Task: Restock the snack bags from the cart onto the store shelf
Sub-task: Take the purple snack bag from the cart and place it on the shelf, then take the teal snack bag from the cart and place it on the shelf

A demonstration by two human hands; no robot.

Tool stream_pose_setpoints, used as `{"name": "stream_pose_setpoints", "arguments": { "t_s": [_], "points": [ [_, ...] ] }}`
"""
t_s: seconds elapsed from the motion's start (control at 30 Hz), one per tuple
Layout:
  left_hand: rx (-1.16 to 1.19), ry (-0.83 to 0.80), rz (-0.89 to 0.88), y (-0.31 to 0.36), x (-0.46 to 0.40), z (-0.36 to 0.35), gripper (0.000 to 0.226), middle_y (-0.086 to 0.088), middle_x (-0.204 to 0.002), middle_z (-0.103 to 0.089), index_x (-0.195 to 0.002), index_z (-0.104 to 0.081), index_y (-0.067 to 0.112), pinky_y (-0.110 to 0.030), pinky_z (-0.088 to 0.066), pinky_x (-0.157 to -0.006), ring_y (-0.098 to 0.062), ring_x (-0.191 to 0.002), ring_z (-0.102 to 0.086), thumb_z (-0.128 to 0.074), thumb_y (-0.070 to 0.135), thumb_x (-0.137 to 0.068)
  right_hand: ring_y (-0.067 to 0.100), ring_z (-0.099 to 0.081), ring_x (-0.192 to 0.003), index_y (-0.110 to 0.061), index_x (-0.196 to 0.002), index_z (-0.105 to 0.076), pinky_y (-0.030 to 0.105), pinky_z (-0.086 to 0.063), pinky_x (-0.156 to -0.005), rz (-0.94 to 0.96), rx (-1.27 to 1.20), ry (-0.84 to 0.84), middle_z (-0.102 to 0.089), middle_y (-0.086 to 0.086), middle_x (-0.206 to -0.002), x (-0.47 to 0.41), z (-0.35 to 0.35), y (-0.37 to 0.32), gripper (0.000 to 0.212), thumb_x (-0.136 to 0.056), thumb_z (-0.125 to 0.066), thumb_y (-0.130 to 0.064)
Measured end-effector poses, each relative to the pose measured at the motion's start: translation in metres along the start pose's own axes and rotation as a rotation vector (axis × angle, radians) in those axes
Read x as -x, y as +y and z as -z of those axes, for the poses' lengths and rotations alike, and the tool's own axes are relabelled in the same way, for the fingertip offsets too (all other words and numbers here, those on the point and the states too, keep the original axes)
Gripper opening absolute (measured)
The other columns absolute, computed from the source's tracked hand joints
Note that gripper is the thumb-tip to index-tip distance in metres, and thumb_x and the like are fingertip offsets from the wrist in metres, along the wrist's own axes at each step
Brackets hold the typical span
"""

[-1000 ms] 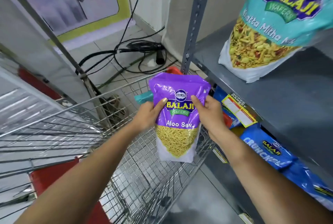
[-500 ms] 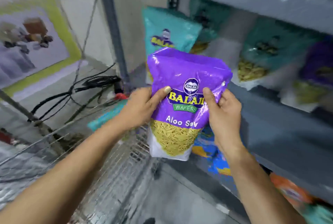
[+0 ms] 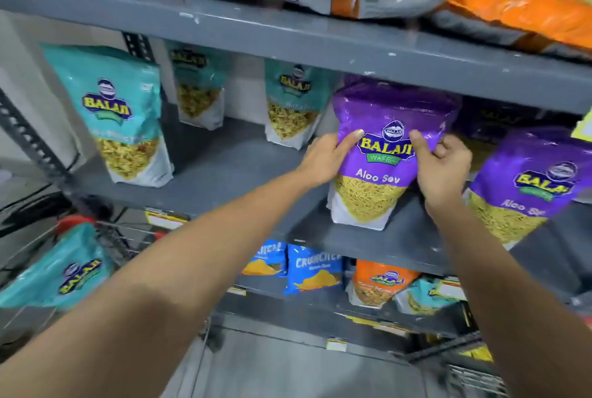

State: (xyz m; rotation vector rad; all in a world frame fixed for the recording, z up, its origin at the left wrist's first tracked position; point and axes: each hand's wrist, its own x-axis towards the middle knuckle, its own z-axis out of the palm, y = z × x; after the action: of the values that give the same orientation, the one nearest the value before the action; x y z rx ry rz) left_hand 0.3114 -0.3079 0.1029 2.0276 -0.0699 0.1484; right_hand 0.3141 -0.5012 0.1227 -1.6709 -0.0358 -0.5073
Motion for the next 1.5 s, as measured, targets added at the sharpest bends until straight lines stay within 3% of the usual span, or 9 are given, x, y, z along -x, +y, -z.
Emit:
{"name": "stream_pose_setpoints", "arguments": {
  "t_s": [0.1,0.23,0.37,0.5,0.73,0.93,1.1,1.27,1.5],
  "points": [
    [0.052,-0.055,0.024,-0.005,-0.013,-0.033,0.059,-0.013,-0.098,-0.078,-0.077,-0.068,0.023,-0.045,-0.052,-0.093,-0.034,-0.098,-0.07,-0.038,0.074,-0.08,0.0,-0.038,-0.055,-0.008,-0.062,-0.041,0.029,-0.034,-0.056,-0.002,0.046,0.072,-0.049,0.022,-0.055,-0.01,0.014,0.024,0.053,-0.08,-0.073,-0.046],
    [0.163,-0.024,0.086,-0.015,-0.023,-0.052,0.059,-0.01,-0.1,-0.077,-0.093,-0.071,0.016,-0.044,-0.054,-0.092,-0.029,-0.098,-0.071,-0.047,0.068,-0.08,0.007,-0.039,-0.053,-0.02,-0.076,-0.052,0.042,-0.038,-0.06,0.005,0.183,0.155,-0.044,0.003,-0.058,-0.008,0.016,0.047,0.028,-0.083,-0.069,-0.042],
    [0.151,0.04,0.037,-0.019,-0.013,-0.035,0.047,-0.005,-0.11,-0.074,-0.121,-0.066,0.014,-0.021,-0.052,-0.09,-0.016,-0.098,-0.068,-0.059,0.048,-0.088,0.026,-0.057,-0.124,-0.001,-0.141,-0.039,0.043,-0.043,-0.109,0.074,0.161,0.258,-0.059,0.018,-0.132,0.012,0.002,0.047,0.074,-0.083,-0.07,-0.035],
    [0.094,0.257,0.027,-0.063,0.04,0.019,0.03,-0.008,-0.099,-0.075,-0.118,-0.068,0.011,-0.025,-0.055,-0.079,-0.001,-0.077,-0.064,-0.063,0.026,-0.092,0.027,-0.058,-0.113,-0.004,-0.126,-0.054,0.036,-0.05,-0.097,0.268,0.1,0.227,-0.059,0.001,-0.122,0.052,-0.036,0.034,0.046,-0.086,-0.069,-0.02],
    [0.093,0.589,0.403,-0.222,0.236,0.147,0.012,0.013,-0.075,-0.073,-0.092,-0.072,0.02,-0.021,-0.051,-0.07,0.008,-0.069,-0.062,-0.066,0.03,-0.088,-0.001,-0.061,-0.072,-0.028,-0.084,-0.064,0.024,-0.049,-0.073,0.019,0.095,-0.616,-0.065,-0.01,-0.078,0.18,-0.201,0.043,0.013,-0.083,-0.073,-0.018],
    [-0.008,0.611,0.984,-0.329,0.365,0.233,0.024,-0.008,-0.07,-0.064,-0.065,-0.063,0.022,-0.036,-0.056,-0.071,-0.021,-0.068,-0.06,-0.064,0.043,-0.077,-0.01,-0.056,-0.051,0.0,-0.101,-0.07,0.019,-0.045,-0.068,-0.348,0.325,-1.439,-0.07,0.015,-0.088,0.298,-0.352,0.078,0.03,-0.078,-0.079,-0.018],
    [0.066,0.6,1.11,-0.398,0.38,0.277,0.071,-0.008,-0.102,-0.068,-0.115,-0.059,0.015,-0.034,-0.057,-0.07,-0.023,-0.08,-0.065,-0.077,0.062,-0.065,0.025,-0.063,-0.105,-0.003,-0.13,-0.056,0.027,-0.047,-0.082,-0.348,0.477,-1.457,-0.065,0.015,-0.119,0.328,-0.441,0.108,0.053,-0.084,-0.073,-0.024],
    [0.286,0.636,0.962,-0.41,0.346,0.291,0.054,-0.008,-0.125,-0.064,-0.129,-0.055,0.011,-0.037,-0.048,-0.097,-0.023,-0.106,-0.061,-0.062,0.046,-0.089,0.018,-0.058,-0.085,-0.015,-0.131,-0.054,0.031,-0.048,-0.073,-0.492,0.496,-1.455,-0.059,0.003,-0.102,0.341,-0.497,0.144,0.057,-0.08,-0.077,-0.023],
    [0.188,0.741,0.873,-0.42,0.346,0.289,0.039,-0.01,-0.122,-0.067,-0.124,-0.059,0.017,-0.049,-0.049,-0.102,-0.026,-0.11,-0.064,-0.05,0.042,-0.096,0.029,-0.062,-0.117,-0.018,-0.128,-0.057,0.051,-0.049,-0.102,-0.553,0.32,-1.444,-0.062,0.008,-0.13,0.376,-0.52,0.151,0.037,-0.093,-0.061,-0.029]
  ]
}}
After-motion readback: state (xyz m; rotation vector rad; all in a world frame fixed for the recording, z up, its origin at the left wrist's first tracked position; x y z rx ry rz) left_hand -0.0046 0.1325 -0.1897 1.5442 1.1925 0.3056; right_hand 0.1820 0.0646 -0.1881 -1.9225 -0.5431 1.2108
